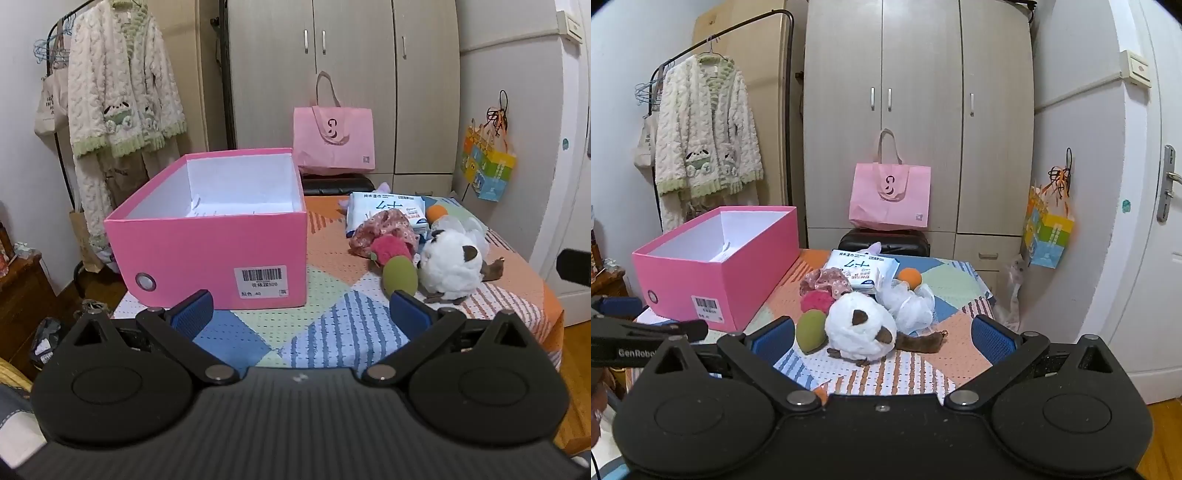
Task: Organize soft objects
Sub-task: 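Move the left tool toward the white plush toy on the table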
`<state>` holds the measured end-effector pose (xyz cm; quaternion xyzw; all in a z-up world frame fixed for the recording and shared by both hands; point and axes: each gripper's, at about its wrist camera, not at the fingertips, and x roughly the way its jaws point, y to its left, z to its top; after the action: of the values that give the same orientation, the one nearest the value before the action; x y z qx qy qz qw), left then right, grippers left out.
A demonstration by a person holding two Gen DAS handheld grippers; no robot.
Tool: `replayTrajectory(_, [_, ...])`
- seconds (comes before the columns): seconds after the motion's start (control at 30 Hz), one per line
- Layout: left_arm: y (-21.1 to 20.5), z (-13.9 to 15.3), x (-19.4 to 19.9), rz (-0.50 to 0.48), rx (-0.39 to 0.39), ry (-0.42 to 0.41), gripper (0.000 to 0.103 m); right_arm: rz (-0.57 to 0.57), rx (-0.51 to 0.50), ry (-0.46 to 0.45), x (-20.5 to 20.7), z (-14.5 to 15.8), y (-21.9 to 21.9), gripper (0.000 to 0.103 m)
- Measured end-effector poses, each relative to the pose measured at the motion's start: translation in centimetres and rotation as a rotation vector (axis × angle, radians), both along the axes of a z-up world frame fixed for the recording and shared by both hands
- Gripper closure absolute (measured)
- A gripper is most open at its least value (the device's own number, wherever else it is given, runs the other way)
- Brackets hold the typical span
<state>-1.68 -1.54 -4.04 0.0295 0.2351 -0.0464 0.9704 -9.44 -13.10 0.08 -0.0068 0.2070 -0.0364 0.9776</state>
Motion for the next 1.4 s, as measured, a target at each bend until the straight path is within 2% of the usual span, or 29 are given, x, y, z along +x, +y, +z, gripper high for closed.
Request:
replayTrajectory(0.23, [-0.1, 0.0, -0.2, -0.001, 0.030, -0.002, 0.000, -0.003, -0.023, 0.012, 0.2, -0.5, -0.2, 0.000])
replayTrajectory(0.4, [-0.2, 0.1, -0.4, -0.007, 0.031, -0.002, 0.000, -0.007, -0.001, 0.010, 0.6, -0.9, -0.1, 0.000])
replayTrajectory(0.83, [-0.5, 0.6, -1.3, -0.041, 0.035, -0.018, 0.000, -0.001, -0.045, 0.017, 0.5, -0.8, 0.2, 0.000])
replayTrajectory(1.27, [-0.7, 0.9, -1.7, -0.040, 0.047, -0.020, 0.000, 0.007, -0.031, -0.001, -0.1, -0.7, -0.2, 0.000])
replayTrajectory(1.4, [-1.1, 1.0, -1.8, -0.043, 0.055, -0.022, 0.000, 0.032, -0.056, -0.013, -0.5, -0.6, 0.0, 0.000])
